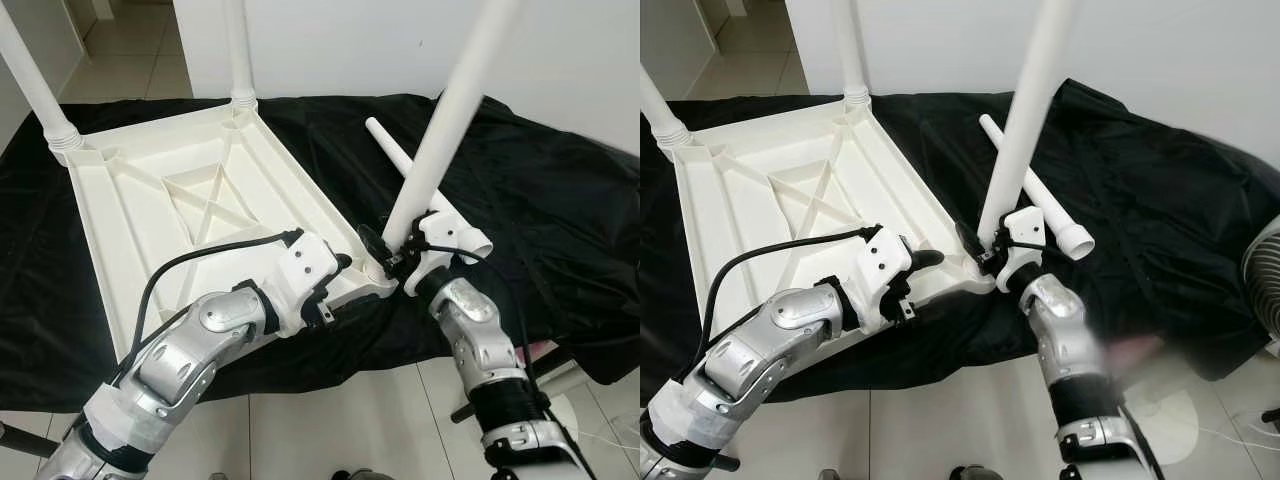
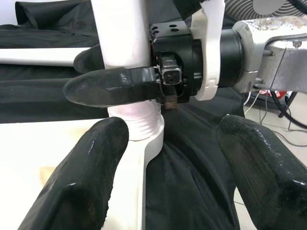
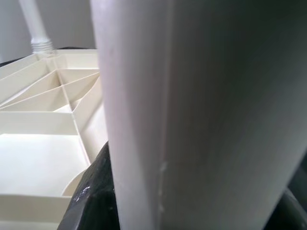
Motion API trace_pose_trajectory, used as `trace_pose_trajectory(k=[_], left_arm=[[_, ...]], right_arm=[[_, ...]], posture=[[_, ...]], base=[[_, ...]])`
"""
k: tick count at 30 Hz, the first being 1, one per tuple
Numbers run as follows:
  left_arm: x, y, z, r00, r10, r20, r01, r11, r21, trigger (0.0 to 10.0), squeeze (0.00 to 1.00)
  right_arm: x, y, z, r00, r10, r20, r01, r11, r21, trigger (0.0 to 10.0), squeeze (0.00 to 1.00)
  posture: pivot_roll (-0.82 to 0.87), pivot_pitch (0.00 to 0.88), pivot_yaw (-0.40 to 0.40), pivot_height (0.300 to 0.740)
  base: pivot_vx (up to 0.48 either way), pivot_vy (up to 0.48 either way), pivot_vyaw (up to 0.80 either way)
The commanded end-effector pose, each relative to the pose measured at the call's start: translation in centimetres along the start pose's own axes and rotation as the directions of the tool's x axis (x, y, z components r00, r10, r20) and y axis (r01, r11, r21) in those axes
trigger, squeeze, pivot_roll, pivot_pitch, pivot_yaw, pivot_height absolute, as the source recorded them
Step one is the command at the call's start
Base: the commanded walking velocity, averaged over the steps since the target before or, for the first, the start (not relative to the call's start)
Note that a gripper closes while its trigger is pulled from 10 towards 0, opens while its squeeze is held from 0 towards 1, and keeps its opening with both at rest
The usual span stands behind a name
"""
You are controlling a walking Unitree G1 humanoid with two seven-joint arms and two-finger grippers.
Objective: Building children table
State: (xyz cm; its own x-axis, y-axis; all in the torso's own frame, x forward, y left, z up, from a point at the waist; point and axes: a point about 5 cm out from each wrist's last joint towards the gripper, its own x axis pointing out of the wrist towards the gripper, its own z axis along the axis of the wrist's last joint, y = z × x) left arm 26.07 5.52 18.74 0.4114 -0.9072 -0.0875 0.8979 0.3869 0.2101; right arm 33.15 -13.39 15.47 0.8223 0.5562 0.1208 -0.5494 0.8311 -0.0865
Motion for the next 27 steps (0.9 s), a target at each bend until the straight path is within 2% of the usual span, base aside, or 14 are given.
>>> trace_pose_trajectory(k=[1, 7, 11, 17, 22, 24, 27], left_arm=[[-0.1, -0.4, 0.3, 0.996, -0.094, 0.000, 0.094, 0.995, 0.015, 10.0, 0.00], [-0.1, -0.4, 0.3, 0.996, -0.090, 0.002, 0.090, 0.996, 0.014, 10.0, 0.00], [-0.1, -0.3, 0.3, 0.996, -0.086, 0.001, 0.086, 0.996, 0.013, 10.0, 0.00], [-0.2, -0.3, 0.4, 0.996, -0.086, -0.002, 0.086, 0.996, 0.015, 10.0, 0.00], [-0.3, -0.2, 0.4, 0.996, -0.085, -0.002, 0.085, 0.996, 0.015, 10.0, 0.00], [-0.3, -0.3, 0.4, 0.996, -0.089, -0.002, 0.089, 0.996, 0.015, 10.0, 0.00], [-0.2, -0.3, 0.4, 0.996, -0.090, -0.002, 0.090, 0.996, 0.015, 10.0, 0.00]], right_arm=[[-1.0, 1.0, -4.0, 0.980, 0.040, -0.197, -0.024, 0.996, 0.084, 10.0, 0.00], [-1.0, 0.6, -4.1, 0.970, 0.069, -0.232, -0.060, 0.997, 0.044, 10.0, 0.00], [-1.2, 0.3, -4.2, 0.967, 0.050, -0.248, -0.041, 0.998, 0.041, 10.0, 0.00], [-0.9, 0.9, -3.9, 0.977, -0.008, -0.212, 0.021, 0.998, 0.060, 10.0, 0.00], [-0.5, 2.2, -3.4, 0.982, -0.104, -0.155, 0.119, 0.989, 0.092, 10.0, 0.00], [0.1, 2.7, -2.8, 0.959, -0.252, -0.127, 0.267, 0.956, 0.119, 10.0, 0.00], [0.2, 2.7, -2.6, 0.949, -0.291, -0.122, 0.306, 0.944, 0.124, 10.0, 0.00]], posture=[[-0.03, 0.113, -0.005, 0.740], [-0.02, 0.112, -0.011, 0.740], [-0.02, 0.112, -0.012, 0.740], [-0.02, 0.114, -0.011, 0.740], [-0.02, 0.111, -0.011, 0.740], [-0.02, 0.111, -0.011, 0.740], [-0.02, 0.103, -0.016, 0.740]], base=[[0.000, 0.000, 0.00], [0.000, 0.000, 0.00], [0.000, 0.000, 0.00], [0.000, 0.000, 0.00], [0.000, 0.000, 0.00], [0.000, 0.000, 0.00], [0.000, 0.000, 0.00]])
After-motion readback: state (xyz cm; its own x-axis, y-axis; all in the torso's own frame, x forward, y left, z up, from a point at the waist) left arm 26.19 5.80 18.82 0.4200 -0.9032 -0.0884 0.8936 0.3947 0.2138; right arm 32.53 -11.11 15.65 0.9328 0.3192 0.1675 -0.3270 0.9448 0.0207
